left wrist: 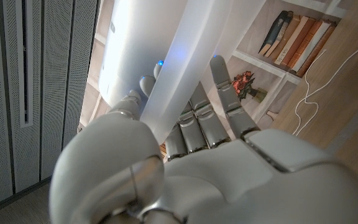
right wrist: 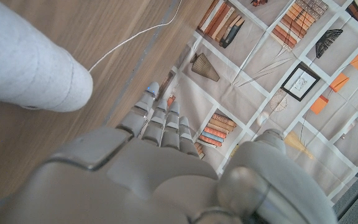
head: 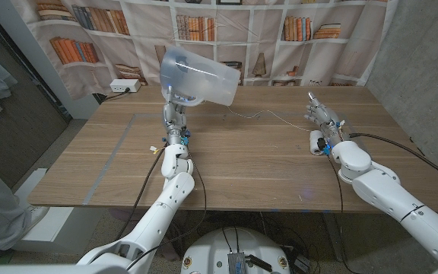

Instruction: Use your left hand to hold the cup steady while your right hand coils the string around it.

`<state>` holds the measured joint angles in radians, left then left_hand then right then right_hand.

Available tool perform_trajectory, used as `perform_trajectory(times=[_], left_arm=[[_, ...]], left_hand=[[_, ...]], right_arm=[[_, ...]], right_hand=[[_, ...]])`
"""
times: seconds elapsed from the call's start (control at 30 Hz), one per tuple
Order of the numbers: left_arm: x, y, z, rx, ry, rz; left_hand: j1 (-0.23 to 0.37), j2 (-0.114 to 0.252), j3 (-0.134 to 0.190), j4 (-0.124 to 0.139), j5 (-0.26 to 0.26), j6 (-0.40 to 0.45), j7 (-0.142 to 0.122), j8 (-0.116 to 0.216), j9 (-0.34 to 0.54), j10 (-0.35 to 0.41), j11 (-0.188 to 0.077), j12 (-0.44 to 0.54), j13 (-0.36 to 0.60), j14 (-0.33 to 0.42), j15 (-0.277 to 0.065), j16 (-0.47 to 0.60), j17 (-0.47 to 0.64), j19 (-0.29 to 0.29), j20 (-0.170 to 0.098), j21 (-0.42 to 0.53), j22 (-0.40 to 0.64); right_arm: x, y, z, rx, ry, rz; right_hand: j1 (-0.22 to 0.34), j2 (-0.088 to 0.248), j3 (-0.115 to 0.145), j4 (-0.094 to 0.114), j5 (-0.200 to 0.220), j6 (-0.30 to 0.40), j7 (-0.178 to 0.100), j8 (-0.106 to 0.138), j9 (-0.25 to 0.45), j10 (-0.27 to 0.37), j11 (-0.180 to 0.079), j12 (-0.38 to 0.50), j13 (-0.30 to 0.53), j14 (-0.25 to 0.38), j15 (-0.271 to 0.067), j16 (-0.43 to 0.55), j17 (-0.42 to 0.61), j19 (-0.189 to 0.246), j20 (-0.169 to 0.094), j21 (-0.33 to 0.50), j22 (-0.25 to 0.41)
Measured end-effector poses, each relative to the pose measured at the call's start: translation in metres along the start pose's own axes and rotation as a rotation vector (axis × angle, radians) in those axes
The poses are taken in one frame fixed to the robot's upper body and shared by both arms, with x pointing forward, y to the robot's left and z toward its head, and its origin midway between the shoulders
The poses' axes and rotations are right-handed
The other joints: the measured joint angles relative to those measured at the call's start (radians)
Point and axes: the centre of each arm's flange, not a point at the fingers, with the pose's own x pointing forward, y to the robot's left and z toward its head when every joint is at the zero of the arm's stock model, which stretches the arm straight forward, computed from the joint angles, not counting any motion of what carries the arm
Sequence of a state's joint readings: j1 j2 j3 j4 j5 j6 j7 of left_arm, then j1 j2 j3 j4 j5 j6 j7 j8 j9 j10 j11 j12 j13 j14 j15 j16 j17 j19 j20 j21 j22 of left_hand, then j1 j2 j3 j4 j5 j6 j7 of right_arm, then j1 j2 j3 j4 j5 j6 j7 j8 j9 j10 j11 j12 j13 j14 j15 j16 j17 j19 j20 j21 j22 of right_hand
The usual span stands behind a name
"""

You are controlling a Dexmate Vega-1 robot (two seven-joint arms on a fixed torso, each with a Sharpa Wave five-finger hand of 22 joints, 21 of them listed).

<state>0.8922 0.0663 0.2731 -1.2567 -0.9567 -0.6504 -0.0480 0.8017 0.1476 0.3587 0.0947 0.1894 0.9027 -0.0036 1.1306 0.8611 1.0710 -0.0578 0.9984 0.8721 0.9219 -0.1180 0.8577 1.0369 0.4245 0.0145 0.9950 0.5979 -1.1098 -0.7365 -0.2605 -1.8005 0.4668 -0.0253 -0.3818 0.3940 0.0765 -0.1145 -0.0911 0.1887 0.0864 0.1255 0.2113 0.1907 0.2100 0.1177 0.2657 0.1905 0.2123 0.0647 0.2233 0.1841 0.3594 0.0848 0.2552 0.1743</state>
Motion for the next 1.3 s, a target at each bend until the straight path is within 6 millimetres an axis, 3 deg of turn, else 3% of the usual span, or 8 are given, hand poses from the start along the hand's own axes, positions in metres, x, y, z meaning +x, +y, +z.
perform_trajectory(times=[0.13,0.4,0.57,0.63,0.8,0.97,1.13,1.3], left_arm=[[0.000,0.000,-0.002,-0.010,0.002,0.000],[0.000,0.000,-0.005,-0.022,0.004,-0.002],[0.001,0.000,-0.005,-0.023,0.004,0.001],[0.001,-0.001,-0.006,-0.025,0.005,-0.005],[0.002,-0.001,-0.006,-0.026,0.004,-0.005],[0.002,-0.001,-0.006,-0.028,0.004,-0.005],[0.002,-0.001,-0.006,-0.028,0.005,-0.006],[0.000,-0.003,-0.008,-0.028,0.006,-0.008]], left_hand=[[0.000,0.000,0.000,0.000,0.000,0.001,-0.001,0.000,0.002,0.002,-0.001,0.000,0.000,0.000,0.000,0.000,0.000,0.000,0.000,0.004,0.000],[0.000,0.000,0.000,-0.008,0.000,0.007,-0.003,0.000,-0.002,0.002,-0.001,0.000,0.000,0.005,-0.005,0.000,-0.008,-0.006,-0.005,0.015,0.000],[0.000,0.000,-0.002,-0.011,0.000,0.008,-0.002,0.000,-0.003,0.003,-0.001,0.000,0.000,0.011,0.000,0.000,-0.008,-0.006,-0.005,0.016,0.000],[0.000,0.000,-0.004,-0.012,0.000,0.010,0.000,-0.001,0.000,0.006,-0.001,0.000,0.000,0.011,0.000,0.000,-0.007,-0.006,-0.005,0.023,0.000],[0.000,0.000,0.000,-0.017,0.000,0.011,0.000,-0.001,0.005,0.006,-0.001,0.000,0.000,0.020,-0.001,0.000,-0.014,-0.005,-0.005,0.030,0.000],[0.000,0.000,0.000,-0.017,0.000,0.011,0.000,-0.001,0.008,0.009,-0.001,0.000,0.000,0.025,-0.003,0.000,-0.014,-0.005,-0.005,0.037,0.000],[-0.009,-0.009,0.004,-0.021,-0.005,0.022,0.001,-0.001,0.008,0.014,-0.002,0.000,0.000,0.025,-0.004,0.000,-0.017,-0.005,-0.005,0.047,0.000],[-0.016,-0.003,0.001,-0.023,-0.005,0.025,0.000,-0.001,0.010,0.017,-0.002,0.000,0.000,0.034,-0.002,0.000,-0.019,-0.008,-0.008,0.052,0.000]], right_arm=[[-0.002,-0.003,0.000,-0.016,0.009,-0.017],[-0.006,-0.007,-0.001,-0.057,0.031,-0.046],[-0.006,-0.009,-0.005,-0.081,0.049,-0.062],[-0.009,-0.008,0.005,-0.098,0.034,-0.055],[-0.010,-0.010,0.005,-0.121,0.046,-0.066],[-0.014,-0.013,0.006,-0.143,0.060,-0.080],[-0.016,-0.016,0.004,-0.165,0.084,-0.086],[-0.021,-0.021,0.007,-0.197,0.099,-0.083]], right_hand=[[-0.004,-0.004,0.000,0.000,0.000,0.007,-0.004,0.000,0.000,0.005,0.005,0.000,0.000,0.024,-0.002,0.000,0.000,0.051,0.022,0.008,0.000],[0.000,-0.008,-0.006,-0.006,0.000,0.014,-0.001,0.000,0.000,0.021,0.010,0.000,0.000,0.038,0.002,0.000,0.000,0.064,0.035,0.008,0.000],[0.006,-0.013,-0.006,-0.006,0.000,0.014,-0.001,0.000,0.000,0.026,0.016,0.000,0.000,0.042,0.005,0.000,0.000,0.064,0.035,0.008,0.000],[0.006,-0.013,-0.006,-0.006,0.000,0.014,-0.001,0.000,0.000,0.026,0.016,0.000,0.000,0.042,0.005,0.000,0.000,0.063,0.035,0.006,0.000],[0.002,-0.017,-0.006,-0.006,0.000,0.024,0.000,0.000,0.000,0.026,0.016,0.000,0.000,0.041,0.005,-0.005,0.000,0.021,0.047,-0.018,0.000],[-0.002,-0.021,-0.006,-0.005,0.000,0.025,0.000,0.000,0.000,0.029,0.014,0.000,0.000,0.036,0.010,-0.009,0.000,0.014,0.048,-0.021,0.005],[-0.006,-0.025,-0.010,-0.001,0.001,0.025,0.000,0.000,0.001,0.028,-0.004,0.000,0.000,0.029,0.007,-0.017,0.005,0.006,0.093,-0.027,0.005],[-0.006,-0.025,-0.012,0.001,0.001,0.025,0.000,0.000,0.003,0.028,-0.004,0.000,0.000,0.029,0.007,-0.017,0.005,0.006,0.092,-0.027,0.005]])
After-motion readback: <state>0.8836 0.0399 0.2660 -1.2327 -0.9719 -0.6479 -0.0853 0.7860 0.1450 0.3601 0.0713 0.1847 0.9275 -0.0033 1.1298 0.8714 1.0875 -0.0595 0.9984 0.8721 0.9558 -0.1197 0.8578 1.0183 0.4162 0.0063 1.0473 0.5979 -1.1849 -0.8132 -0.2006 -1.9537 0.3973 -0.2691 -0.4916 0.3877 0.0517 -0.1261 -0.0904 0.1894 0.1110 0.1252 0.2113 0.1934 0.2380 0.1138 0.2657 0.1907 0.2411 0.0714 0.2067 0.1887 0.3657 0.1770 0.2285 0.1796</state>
